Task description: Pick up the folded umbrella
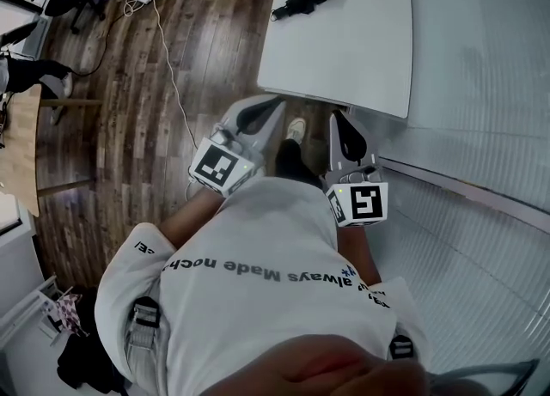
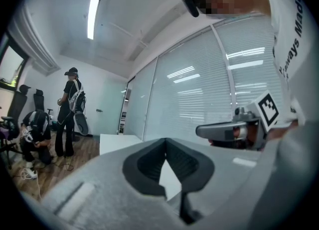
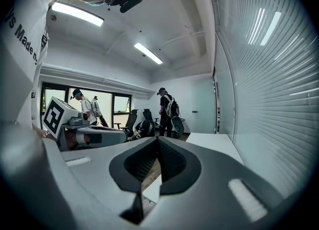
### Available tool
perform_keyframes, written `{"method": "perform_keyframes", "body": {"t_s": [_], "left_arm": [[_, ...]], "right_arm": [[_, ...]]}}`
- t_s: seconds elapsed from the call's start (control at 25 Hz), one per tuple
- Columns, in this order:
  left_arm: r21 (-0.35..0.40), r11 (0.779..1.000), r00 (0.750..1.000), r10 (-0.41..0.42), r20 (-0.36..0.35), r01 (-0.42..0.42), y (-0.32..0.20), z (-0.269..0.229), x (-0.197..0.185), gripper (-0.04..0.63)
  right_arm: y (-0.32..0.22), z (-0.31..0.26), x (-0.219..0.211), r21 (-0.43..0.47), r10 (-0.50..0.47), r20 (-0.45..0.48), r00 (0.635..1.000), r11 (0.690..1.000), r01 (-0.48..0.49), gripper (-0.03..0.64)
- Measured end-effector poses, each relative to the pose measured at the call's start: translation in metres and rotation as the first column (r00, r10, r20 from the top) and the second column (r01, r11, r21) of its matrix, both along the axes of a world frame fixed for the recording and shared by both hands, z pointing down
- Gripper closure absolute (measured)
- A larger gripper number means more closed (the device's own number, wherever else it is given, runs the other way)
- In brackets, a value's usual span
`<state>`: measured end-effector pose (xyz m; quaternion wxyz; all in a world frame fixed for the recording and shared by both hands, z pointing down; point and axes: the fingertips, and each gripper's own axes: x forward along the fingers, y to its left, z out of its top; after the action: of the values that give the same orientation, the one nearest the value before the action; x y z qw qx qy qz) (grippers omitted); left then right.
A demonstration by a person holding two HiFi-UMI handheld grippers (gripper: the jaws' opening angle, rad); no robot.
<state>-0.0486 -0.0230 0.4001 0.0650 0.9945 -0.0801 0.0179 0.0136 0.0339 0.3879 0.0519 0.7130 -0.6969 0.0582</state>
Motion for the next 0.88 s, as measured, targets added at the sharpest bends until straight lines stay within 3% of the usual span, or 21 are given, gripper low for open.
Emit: {"method": "perform_keyframes", "body": {"t_s": [0.56, 0.88], "left_arm": [[0.019, 1.000, 1.000, -0.010, 0.009, 0.010, -0.088, -0.012, 0.203, 0.594], [0.026, 0.999, 0.999, -0.023, 0.030, 0.022, -0.120, -0.001, 0.252, 0.594]], "right_arm": [[-0.094, -0.004, 0.202, 0.008, -0.033, 0.005, 0.999, 0.999, 0.033, 0.617], [-0.127, 0.006, 0.251, 0.001, -0.043, 0.012, 0.999, 0.999, 0.043, 0.617]]}}
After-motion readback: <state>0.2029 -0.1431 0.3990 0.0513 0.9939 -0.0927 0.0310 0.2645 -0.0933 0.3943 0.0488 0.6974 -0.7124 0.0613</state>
